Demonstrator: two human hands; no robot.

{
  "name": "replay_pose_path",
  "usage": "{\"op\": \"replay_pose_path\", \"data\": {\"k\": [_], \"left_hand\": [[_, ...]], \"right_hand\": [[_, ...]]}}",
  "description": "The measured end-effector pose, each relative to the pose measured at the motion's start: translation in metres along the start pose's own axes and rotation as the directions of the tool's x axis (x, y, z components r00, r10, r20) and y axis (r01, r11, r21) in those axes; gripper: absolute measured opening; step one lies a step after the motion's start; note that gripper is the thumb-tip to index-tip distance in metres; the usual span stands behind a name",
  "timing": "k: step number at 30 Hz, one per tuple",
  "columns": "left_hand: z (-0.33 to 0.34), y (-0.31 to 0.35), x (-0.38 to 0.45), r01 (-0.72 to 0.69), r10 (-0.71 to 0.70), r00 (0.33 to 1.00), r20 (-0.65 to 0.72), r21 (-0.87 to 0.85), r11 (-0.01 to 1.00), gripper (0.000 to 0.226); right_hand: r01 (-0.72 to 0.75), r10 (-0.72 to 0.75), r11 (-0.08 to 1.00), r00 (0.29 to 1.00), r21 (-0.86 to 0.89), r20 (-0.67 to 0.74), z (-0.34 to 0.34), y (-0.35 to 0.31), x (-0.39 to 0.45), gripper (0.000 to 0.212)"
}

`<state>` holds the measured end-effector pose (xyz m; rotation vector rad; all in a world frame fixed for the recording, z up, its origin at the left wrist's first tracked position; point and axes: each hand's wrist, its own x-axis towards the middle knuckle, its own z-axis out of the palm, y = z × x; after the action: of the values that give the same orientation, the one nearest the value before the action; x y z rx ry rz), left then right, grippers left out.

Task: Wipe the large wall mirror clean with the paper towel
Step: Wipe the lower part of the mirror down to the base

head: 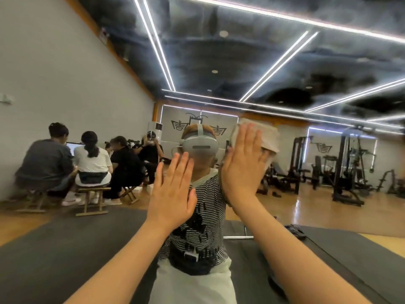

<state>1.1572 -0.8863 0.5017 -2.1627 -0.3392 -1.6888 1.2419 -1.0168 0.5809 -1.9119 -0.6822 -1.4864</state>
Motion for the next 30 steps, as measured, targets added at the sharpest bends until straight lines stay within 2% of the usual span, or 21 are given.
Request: {"op": "replay_pose_path", "data": {"k": [3, 8, 18, 25, 30], "left_hand": [[0.0, -0.001, 0.0, -0.006, 0.006, 1.0, 0.009, -0.005, 1.0, 0.068], [0.001, -0.001, -0.001, -0.014, 0.014, 1.0, -0.005, -0.036, 0.999, 0.067], [-0.001, 0.0, 0.002, -0.026, 0.025, 0.999, -0.024, -0.041, 0.999, 0.068], [-0.007, 0.003, 0.002, -0.019, 0.02, 1.0, 0.023, -0.04, 0.999, 0.067], [-0.014, 0.0, 0.003, -0.036, 0.038, 0.995, 0.097, -0.029, 0.999, 0.067]], "right_hand": [[0.041, -0.039, 0.998, 0.999, 0.042, -0.038, 0.011, -0.027, -0.003, 0.059], [0.151, -0.15, 0.988, 0.987, 0.016, -0.049, 0.014, -0.012, -0.008, 0.058], [0.183, -0.177, 0.983, 0.973, 0.029, -0.149, 0.013, -0.011, -0.01, 0.058], [0.283, -0.285, 0.959, 0.952, -0.035, -0.114, 0.007, 0.0, -0.015, 0.063], [0.331, -0.33, 0.943, 0.942, 0.017, -0.064, 0.005, 0.01, -0.018, 0.063]]}}
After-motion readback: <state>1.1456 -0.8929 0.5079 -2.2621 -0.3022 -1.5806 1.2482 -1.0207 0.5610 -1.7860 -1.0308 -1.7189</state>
